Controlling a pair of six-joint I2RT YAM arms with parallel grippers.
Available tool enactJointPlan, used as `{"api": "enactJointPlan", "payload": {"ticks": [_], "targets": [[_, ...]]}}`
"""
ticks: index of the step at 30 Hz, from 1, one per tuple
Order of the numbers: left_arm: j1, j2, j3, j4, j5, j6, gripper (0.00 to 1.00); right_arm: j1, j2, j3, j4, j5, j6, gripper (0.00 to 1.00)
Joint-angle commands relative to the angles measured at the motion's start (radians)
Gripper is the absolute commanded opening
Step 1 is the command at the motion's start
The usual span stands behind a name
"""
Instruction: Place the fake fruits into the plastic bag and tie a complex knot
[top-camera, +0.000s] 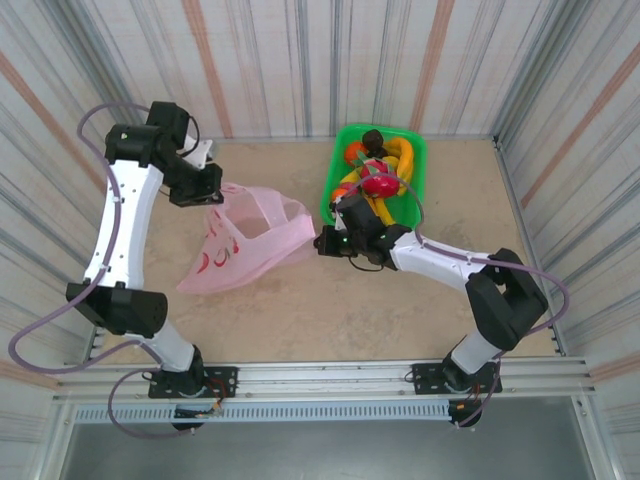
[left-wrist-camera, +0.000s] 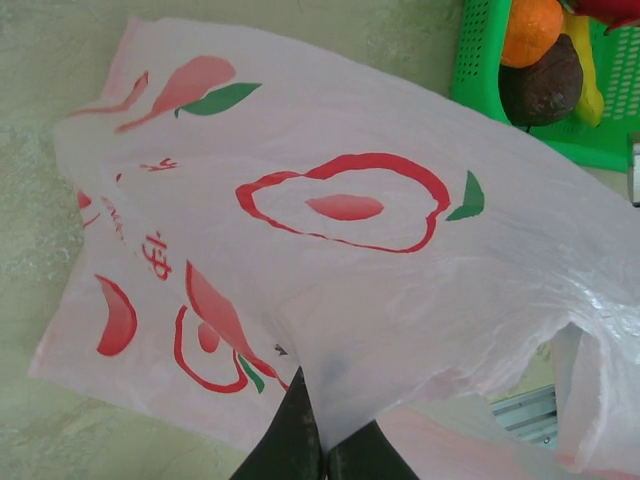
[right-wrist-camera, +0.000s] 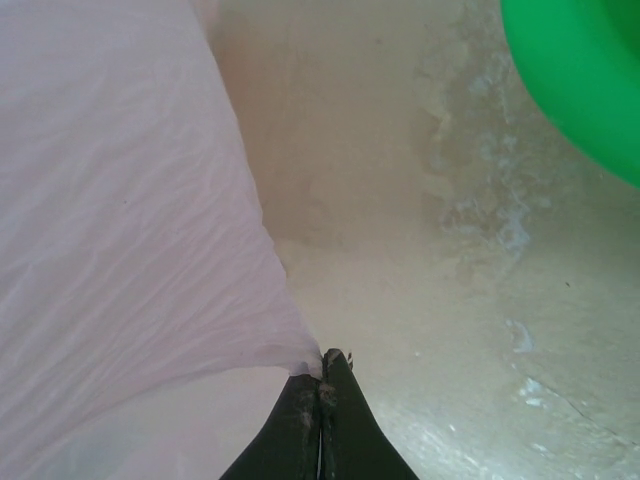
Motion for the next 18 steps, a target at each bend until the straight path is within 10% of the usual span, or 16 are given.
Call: {"api": "enactJointPlan", "payload": {"ticks": [1,10,18], "targets": [[0.002,0.000,0.033,-0.040,0.000,0.020,0.00,0.005,-0.009,0.016,-0.026,-0.020,-0.099,0.01],[-0.004,-0.039,-0.206,0.146,0.262,-0.092,0.00,-0.002,-0.239,-0.167,0.165,0.012,-0.449,0.83],[-0.007,-0.054,-0.256,0.213,0.337,-0.133,0.00,-0.092,-0.566,-0.334,0.184,-0.145,-0.820,0.99]]}}
